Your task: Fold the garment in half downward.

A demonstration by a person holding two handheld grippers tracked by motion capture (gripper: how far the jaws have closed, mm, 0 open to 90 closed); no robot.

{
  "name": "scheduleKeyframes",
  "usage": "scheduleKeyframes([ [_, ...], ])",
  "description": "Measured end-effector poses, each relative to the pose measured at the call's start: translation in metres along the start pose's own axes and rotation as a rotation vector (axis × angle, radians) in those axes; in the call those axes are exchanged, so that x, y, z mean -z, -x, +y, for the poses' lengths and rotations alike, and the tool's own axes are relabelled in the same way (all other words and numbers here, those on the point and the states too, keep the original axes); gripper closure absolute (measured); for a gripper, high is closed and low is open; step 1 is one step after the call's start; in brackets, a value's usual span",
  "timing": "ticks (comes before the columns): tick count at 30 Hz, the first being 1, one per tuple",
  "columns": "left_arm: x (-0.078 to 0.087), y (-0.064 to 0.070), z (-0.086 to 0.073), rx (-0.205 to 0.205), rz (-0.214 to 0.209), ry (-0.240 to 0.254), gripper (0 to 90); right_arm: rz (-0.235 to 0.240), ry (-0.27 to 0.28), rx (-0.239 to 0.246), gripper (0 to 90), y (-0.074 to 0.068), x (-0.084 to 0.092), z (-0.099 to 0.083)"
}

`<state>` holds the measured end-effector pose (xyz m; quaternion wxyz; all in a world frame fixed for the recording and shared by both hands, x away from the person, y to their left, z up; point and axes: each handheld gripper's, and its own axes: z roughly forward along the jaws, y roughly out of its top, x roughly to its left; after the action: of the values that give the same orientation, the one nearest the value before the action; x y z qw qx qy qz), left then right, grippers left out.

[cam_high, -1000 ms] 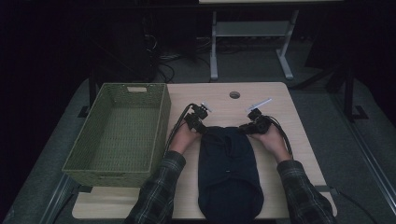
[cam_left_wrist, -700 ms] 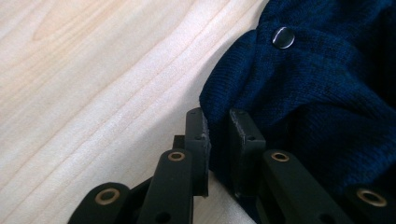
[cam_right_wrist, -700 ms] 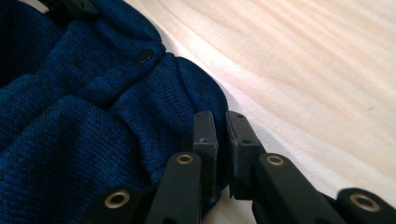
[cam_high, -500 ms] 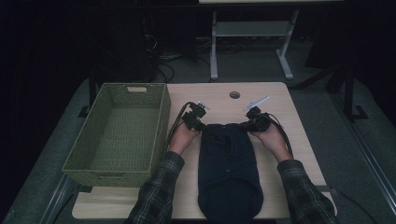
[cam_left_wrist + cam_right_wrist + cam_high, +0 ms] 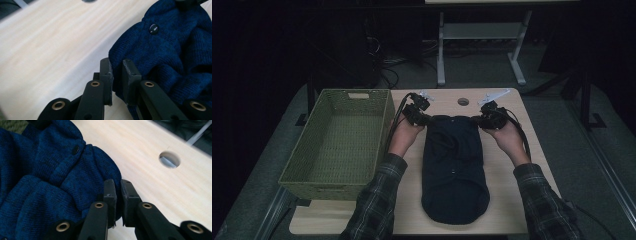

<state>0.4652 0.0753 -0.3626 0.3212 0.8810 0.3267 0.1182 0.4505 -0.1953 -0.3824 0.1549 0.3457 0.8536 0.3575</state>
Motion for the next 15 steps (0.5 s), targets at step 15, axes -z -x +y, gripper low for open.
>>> scheduleKeyframes([
  [15, 0.036, 0.008, 0.024, -0.041, 0.063, 0.090, 79.5, -0.094, 0.128, 0.044, 83.3, -0.001, 0.039, 0.037],
])
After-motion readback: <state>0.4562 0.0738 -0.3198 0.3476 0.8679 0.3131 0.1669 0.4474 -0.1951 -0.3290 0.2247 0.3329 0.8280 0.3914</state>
